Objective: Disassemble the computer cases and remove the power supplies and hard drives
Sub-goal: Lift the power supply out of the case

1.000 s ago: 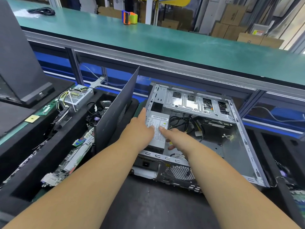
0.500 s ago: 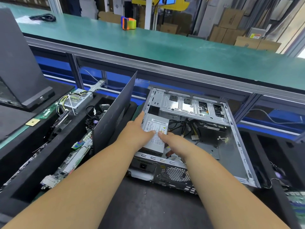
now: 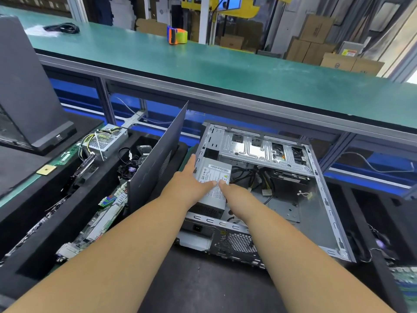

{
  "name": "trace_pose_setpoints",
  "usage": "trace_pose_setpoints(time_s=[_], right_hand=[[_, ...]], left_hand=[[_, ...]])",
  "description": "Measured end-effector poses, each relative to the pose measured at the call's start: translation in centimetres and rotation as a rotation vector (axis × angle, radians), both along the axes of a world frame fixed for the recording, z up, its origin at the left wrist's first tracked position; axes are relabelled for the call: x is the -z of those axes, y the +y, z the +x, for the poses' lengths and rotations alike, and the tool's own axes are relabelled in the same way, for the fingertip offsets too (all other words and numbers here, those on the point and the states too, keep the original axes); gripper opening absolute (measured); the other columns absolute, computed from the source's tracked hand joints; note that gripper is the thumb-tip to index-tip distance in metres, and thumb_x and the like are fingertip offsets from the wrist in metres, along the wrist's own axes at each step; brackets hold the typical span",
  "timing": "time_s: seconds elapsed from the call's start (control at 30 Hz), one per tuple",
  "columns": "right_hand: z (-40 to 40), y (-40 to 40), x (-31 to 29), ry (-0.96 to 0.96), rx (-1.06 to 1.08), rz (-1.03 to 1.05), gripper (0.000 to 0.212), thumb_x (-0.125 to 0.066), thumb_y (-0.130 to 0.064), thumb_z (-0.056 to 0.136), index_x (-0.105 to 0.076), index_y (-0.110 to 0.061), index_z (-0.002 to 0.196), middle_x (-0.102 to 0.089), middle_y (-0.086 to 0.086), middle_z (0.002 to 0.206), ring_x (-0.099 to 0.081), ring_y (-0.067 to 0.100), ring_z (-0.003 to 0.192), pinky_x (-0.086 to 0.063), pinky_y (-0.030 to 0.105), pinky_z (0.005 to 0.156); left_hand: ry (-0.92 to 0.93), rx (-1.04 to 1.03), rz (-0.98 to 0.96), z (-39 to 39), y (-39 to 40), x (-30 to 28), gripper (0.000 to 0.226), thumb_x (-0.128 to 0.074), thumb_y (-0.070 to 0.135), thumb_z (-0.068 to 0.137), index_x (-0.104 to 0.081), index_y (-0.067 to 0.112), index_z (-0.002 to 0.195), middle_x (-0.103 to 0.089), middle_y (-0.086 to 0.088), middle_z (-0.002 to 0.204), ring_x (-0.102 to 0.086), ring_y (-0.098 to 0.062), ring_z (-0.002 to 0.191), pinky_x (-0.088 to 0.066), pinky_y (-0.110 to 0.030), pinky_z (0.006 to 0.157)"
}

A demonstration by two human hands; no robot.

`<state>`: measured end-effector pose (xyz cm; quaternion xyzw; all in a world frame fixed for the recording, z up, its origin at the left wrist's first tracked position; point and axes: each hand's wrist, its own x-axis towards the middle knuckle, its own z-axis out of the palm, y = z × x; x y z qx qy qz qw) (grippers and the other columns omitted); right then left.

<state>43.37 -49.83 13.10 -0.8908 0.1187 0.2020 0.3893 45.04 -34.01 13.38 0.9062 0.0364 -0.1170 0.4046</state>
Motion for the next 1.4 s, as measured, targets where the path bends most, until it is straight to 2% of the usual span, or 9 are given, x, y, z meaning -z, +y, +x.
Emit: trace_pose_setpoints(time_s=[0.13,0.23,0.53,0.67,0.87,0.97,1.07,1.17,1.4], right_hand=[[-0.3,-0.8,-0.3,0.011,-0.018,-0.060,0.065,-0.019,-0.057,0.104,-0.038,-0.017,0.151,-0.047,0.011,0.150,-0.048,0.028,0.131,-0.037,0.040,0.108],[-1.0,-1.9,-0.2,0.069,-0.026,-0.024,0.068,-0.018,-0.062,0.101,-0.030,-0.023,0.155,-0.034,0.008,0.159,-0.048,0.029,0.135,-0.027,0.043,0.114],[-0.6,-1.9,-0.4,-0.011,0.063,0.009,0.056,-0.027,-0.047,0.106,-0.036,-0.013,0.151,-0.044,0.010,0.151,-0.042,0.029,0.136,-0.035,0.034,0.100],[-0.6,-2.3,-0.3,-0.049,0.152,0.049,0.046,-0.035,-0.041,0.106,-0.042,-0.014,0.142,-0.056,0.010,0.133,-0.054,0.028,0.115,-0.041,0.036,0.088],[-0.2,-1.7,-0.2,-0.092,0.298,0.111,0.038,-0.041,-0.021,0.103,-0.043,-0.016,0.140,-0.061,0.009,0.116,-0.059,0.028,0.102,-0.048,0.039,0.087],[0.3,-1.0,-1.0,-0.053,0.394,0.100,0.047,-0.041,-0.022,0.101,-0.034,-0.022,0.148,-0.060,0.009,0.106,-0.059,0.027,0.091,-0.046,0.036,0.075],[0.6,-0.6,-1.4,0.044,0.444,0.175,0.090,-0.052,-0.063,0.091,-0.008,-0.022,0.159,-0.036,0.010,0.155,-0.040,0.036,0.136,-0.038,0.046,0.103],[1.2,-0.3,-1.5,0.091,0.468,0.218,0.125,-0.069,-0.071,0.073,0.004,-0.018,0.159,-0.015,0.010,0.165,-0.023,0.036,0.148,-0.028,0.053,0.116],[2.3,-0.1,-1.6,0.121,0.423,0.103,0.126,-0.079,-0.064,0.056,-0.015,-0.015,0.153,-0.041,0.012,0.144,-0.047,0.033,0.125,-0.045,0.050,0.102]], left_hand=[[0.017,0.014,0.031,-0.4,-0.4,-0.5,0.122,-0.069,0.078,0.065,0.008,0.044,0.154,-0.043,-0.003,0.149,-0.050,-0.023,0.128,-0.049,-0.043,0.098],[0.027,0.028,0.156,-0.7,-0.7,-0.7,0.131,-0.059,0.092,0.054,0.015,0.047,0.151,-0.036,-0.010,0.151,-0.050,-0.028,0.127,-0.048,-0.037,0.082],[0.009,0.002,-0.013,0.0,-0.1,0.0,0.062,-0.040,0.058,0.094,-0.011,0.059,0.149,-0.038,-0.008,0.147,-0.055,-0.027,0.114,-0.050,-0.040,0.091],[-0.027,0.022,-0.018,-0.2,-0.1,0.3,0.063,-0.045,0.062,0.092,-0.017,0.057,0.148,-0.033,-0.004,0.148,-0.050,-0.025,0.122,-0.047,-0.040,0.097],[-0.018,0.048,-0.021,0.1,0.0,0.4,0.069,-0.049,0.062,0.090,-0.012,0.057,0.149,-0.030,-0.003,0.148,-0.047,-0.020,0.114,-0.038,-0.030,0.083],[0.000,0.048,-0.053,0.0,0.0,0.3,0.082,-0.056,0.071,0.081,-0.012,0.056,0.149,-0.027,-0.002,0.150,-0.047,-0.020,0.117,-0.039,-0.030,0.080],[0.005,0.061,-0.019,-0.2,-0.3,0.2,0.103,-0.061,0.082,0.066,-0.009,0.054,0.151,-0.027,-0.002,0.148,-0.045,-0.024,0.128,-0.040,-0.033,0.081],[0.005,0.069,-0.024,-0.3,-0.4,0.1,0.108,-0.064,0.083,0.063,-0.007,0.054,0.151,-0.029,-0.002,0.144,-0.043,-0.025,0.129,-0.040,-0.033,0.081],[-0.007,0.099,-0.061,-0.3,0.2,0.2,0.105,-0.065,0.078,0.069,-0.007,0.051,0.153,-0.026,-0.004,0.147,-0.038,-0.027,0.132,-0.042,-0.037,0.094]])
